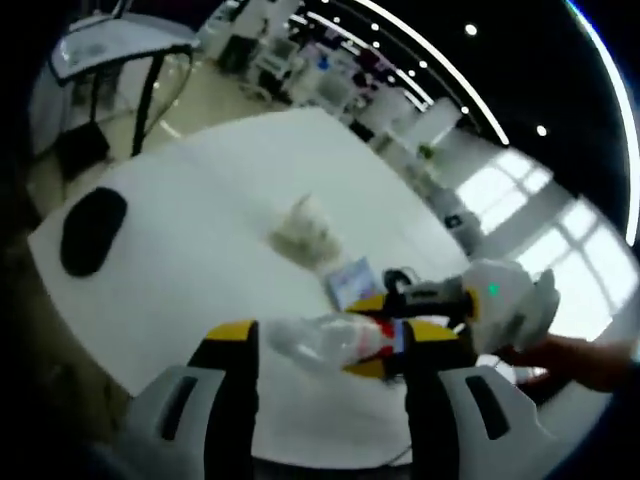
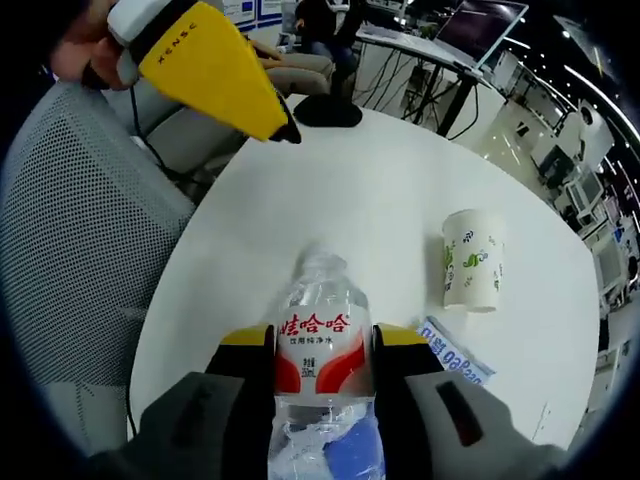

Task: Arrange the tabletop items into an orderly group along one side of the table until the central work area is clear of visible clutter.

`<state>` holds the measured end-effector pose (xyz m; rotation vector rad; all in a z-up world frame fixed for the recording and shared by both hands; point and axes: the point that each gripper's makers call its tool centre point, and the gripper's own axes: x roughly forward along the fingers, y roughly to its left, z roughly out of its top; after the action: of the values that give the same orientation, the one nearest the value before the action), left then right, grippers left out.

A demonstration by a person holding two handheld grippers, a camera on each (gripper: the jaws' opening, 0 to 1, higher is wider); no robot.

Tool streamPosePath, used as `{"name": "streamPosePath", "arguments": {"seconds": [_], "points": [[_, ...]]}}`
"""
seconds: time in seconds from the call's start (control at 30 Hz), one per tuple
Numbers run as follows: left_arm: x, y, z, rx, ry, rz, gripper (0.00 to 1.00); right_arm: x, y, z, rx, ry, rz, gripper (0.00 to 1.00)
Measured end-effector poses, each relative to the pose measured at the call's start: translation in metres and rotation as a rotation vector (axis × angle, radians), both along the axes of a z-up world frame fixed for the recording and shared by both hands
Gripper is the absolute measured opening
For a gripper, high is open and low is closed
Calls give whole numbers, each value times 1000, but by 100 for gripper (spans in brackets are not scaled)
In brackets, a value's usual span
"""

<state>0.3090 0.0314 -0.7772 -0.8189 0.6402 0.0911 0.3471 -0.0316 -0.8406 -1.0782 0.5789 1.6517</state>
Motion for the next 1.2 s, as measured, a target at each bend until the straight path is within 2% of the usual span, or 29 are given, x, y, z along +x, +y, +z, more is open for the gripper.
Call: {"name": "streamPosePath", "arguments": {"seconds": [0.13,0.27,0.37,0.47,0.5,0.67,0.73,0.9,1.07,1.2], "points": [[3,-9,-11,-10,32,-6,54,-2,-6,-2,1,4,-17,37],[2,-16,-29,-78,95,29,53,-4,-12,-4,7,7,-40,37],[4,-22,-38,-96,122,44,52,-5,-17,-6,7,12,-55,37],[7,-26,-43,-116,133,61,51,-5,-19,-9,9,16,-69,37],[10,-27,-43,-143,128,86,51,-6,-20,-9,9,19,-75,37],[16,-27,-57,-136,165,106,50,-8,-22,-10,17,28,-90,37],[18,-27,-61,-169,176,137,49,-8,-22,-10,19,31,-95,37],[21,-31,-69,-167,204,142,44,-8,-23,-10,29,36,-109,37],[22,-31,-79,-216,225,192,40,-9,-23,-9,34,41,-111,37],[29,-28,-84,-217,218,213,35,-13,-23,-11,33,40,-98,37]]}}
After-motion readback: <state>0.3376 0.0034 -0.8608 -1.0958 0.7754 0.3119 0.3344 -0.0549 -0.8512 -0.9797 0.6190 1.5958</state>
